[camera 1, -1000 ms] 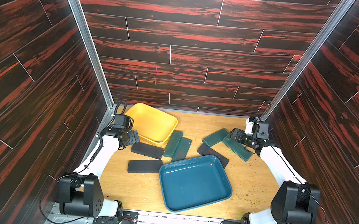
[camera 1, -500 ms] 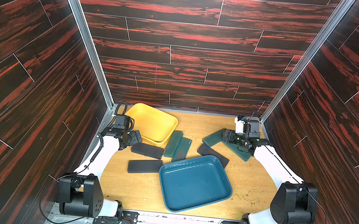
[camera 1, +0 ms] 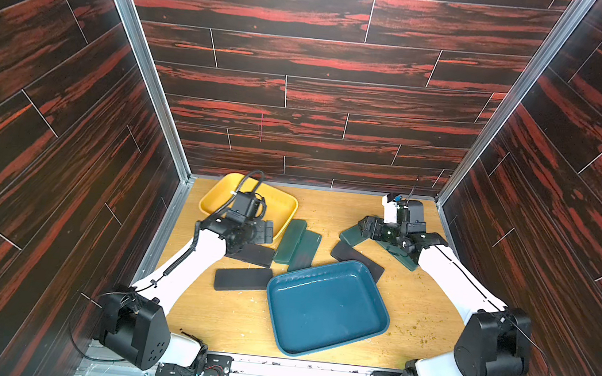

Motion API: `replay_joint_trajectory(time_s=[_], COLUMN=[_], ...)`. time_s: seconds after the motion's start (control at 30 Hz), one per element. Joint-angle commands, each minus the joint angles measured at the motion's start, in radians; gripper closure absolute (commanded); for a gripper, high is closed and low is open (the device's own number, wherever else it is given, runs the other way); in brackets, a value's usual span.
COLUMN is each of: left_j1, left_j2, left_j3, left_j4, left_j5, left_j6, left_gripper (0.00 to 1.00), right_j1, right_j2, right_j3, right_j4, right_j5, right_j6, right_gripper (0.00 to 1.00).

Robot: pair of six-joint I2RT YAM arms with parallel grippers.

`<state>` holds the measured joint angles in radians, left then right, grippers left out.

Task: Place the pencil cases by color into the storage box
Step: Move the storage box to the center of the board.

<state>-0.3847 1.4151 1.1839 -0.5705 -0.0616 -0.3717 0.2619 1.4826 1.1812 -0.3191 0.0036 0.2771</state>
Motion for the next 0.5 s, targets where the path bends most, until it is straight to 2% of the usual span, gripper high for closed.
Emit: replay_joint_trajectory(time_s=[0.0, 0.2, 0.3, 0.47], left_j1=[-0.064, -0.185, -0.214, -0.23], left_j2=[0.003, 0.012, 0.004, -0.048], left_j3=[-0.018, -0.057, -0.07, -0.116], left_j4=[0.043, 0.06, 0.05, 0.047], left_j5=[-0.048, -0.091, -0.098, -0.098], left_j6=[0.019, 0.014, 0.014, -0.016], left_gripper=[0.06, 0.06, 0.05, 0.06], right_j1=[-0.001, -0.003, -0.016, -0.073], right_j2=[-0.08, -0.101, -0.095, -0.1], right_j3=[-0.008, -0.041, -0.053, -0.096], right_j4=[-0.067, -0.104, -0.142, -0.131], right_j5=[0.092, 0.072, 0.085, 0.015], right_j6=[0.033, 0.078, 0.088, 0.136], right_gripper=[0.06, 0.06, 0.06, 0.06])
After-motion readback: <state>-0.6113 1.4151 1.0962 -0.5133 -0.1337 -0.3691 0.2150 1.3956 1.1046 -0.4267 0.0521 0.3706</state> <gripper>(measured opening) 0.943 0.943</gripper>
